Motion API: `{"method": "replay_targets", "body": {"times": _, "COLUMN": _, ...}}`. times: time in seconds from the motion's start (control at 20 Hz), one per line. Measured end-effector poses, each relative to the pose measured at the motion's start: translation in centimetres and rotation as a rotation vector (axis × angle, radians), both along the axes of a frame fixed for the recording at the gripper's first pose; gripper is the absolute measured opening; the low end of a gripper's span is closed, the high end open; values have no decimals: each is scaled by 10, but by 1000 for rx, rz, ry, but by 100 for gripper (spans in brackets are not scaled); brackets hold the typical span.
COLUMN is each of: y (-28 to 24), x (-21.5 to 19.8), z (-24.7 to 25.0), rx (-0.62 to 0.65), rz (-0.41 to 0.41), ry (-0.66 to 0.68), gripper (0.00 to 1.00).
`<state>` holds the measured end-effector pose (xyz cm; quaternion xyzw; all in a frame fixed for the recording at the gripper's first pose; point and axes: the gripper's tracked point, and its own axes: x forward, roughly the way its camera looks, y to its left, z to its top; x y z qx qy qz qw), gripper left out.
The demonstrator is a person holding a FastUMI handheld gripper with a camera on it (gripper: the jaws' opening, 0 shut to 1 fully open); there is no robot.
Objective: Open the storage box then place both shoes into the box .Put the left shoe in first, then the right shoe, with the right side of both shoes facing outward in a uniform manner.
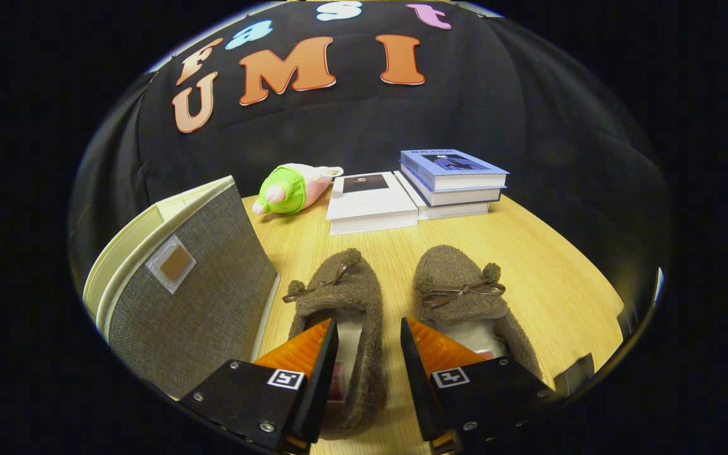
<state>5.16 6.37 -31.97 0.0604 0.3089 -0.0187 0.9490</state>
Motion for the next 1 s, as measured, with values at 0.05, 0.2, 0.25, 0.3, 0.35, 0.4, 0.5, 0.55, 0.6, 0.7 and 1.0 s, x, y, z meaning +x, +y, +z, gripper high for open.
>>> {"method": "replay_targets", "body": {"times": 0.05, "y": -1, "x": 0, "z": -4, "rx": -10, "rz": -6, "ry": 12, "gripper": 56}}
{"method": "replay_targets", "body": {"times": 0.2, "y": -3, "x": -1, "z": -12, "rx": -45, "rz": -16, "ry": 56, "gripper": 43}}
{"method": "replay_targets", "body": {"times": 0.25, "y": -4, "x": -1, "z": -14, "rx": -57, "rz": -16, "ry": 71, "gripper": 41}}
{"method": "replay_targets", "body": {"times": 0.3, "y": -3, "x": -1, "z": -15, "rx": -64, "rz": -16, "ry": 84, "gripper": 38}}
{"method": "replay_targets", "body": {"times": 0.35, "y": -1, "x": -2, "z": -18, "rx": -76, "rz": -9, "ry": 102, "gripper": 38}}
{"method": "replay_targets", "body": {"times": 0.4, "y": 0, "x": -3, "z": -20, "rx": -87, "rz": -1, "ry": 120, "gripper": 38}}
{"method": "replay_targets", "body": {"times": 0.5, "y": 3, "x": -1, "z": -21, "rx": -77, "rz": 1, "ry": 136, "gripper": 37}}
{"method": "replay_targets", "body": {"times": 0.55, "y": 6, "x": -2, "z": -22, "rx": -55, "rz": 2, "ry": 137, "gripper": 30}}
{"method": "replay_targets", "body": {"times": 0.6, "y": 6, "x": -1, "z": -21, "rx": -44, "rz": -10, "ry": 128, "gripper": 23}}
{"method": "replay_targets", "body": {"times": 0.7, "y": 4, "x": 0, "z": -20, "rx": -58, "rz": -15, "ry": 103, "gripper": 6}}
{"method": "replay_targets", "body": {"times": 1.0, "y": 13, "x": 7, "z": 2, "rx": 23, "rz": -35, "ry": 54, "gripper": 0}}
